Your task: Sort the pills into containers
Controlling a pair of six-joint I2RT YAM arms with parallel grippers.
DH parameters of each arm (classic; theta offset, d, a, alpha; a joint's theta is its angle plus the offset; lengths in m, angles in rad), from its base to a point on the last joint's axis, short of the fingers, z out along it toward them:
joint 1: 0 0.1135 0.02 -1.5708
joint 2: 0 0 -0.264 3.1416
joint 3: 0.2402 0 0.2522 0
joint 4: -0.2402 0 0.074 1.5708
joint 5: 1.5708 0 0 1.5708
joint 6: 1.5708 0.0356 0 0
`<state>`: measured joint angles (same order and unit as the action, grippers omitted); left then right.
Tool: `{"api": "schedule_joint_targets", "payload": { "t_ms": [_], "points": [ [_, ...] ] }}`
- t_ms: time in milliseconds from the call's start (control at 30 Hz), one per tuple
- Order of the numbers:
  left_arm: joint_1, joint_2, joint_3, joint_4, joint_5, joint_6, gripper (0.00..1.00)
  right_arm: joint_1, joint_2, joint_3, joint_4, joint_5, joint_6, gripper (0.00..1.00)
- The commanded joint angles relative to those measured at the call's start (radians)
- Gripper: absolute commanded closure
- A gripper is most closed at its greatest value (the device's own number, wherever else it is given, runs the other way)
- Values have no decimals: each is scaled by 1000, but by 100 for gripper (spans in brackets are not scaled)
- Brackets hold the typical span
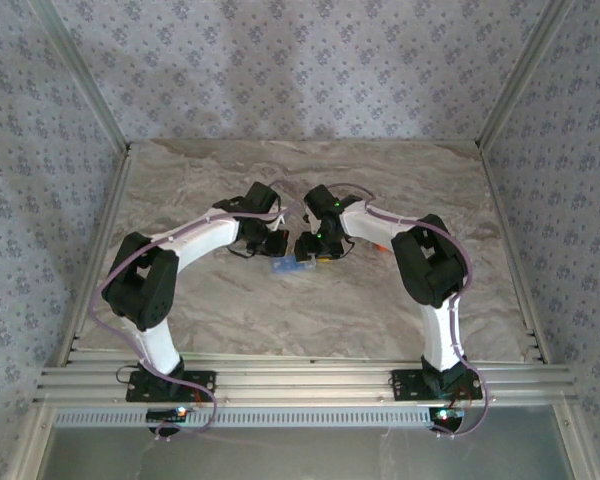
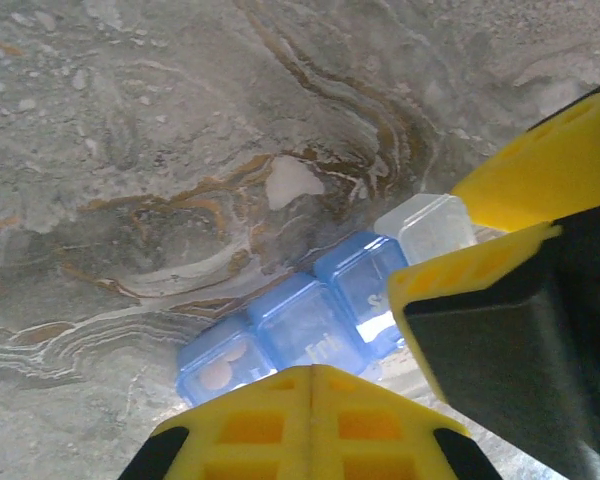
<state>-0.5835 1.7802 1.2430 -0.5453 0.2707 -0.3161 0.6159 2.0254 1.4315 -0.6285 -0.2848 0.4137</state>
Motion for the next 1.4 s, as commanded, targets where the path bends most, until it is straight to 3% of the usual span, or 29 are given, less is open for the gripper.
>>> {"api": "schedule_joint_targets", "payload": {
  "t_ms": [0, 667, 1367],
  "points": [
    [-12, 7, 12, -13, 25, -2, 100, 1, 52, -18, -37, 22, 31, 42],
    [-21, 37, -79, 49, 89, 5, 100, -13, 64, -24, -23, -2, 71, 43],
    [-51, 87, -70, 27, 26, 40, 100, -15, 68, -23, -22, -10, 80, 43]
  ]
}}
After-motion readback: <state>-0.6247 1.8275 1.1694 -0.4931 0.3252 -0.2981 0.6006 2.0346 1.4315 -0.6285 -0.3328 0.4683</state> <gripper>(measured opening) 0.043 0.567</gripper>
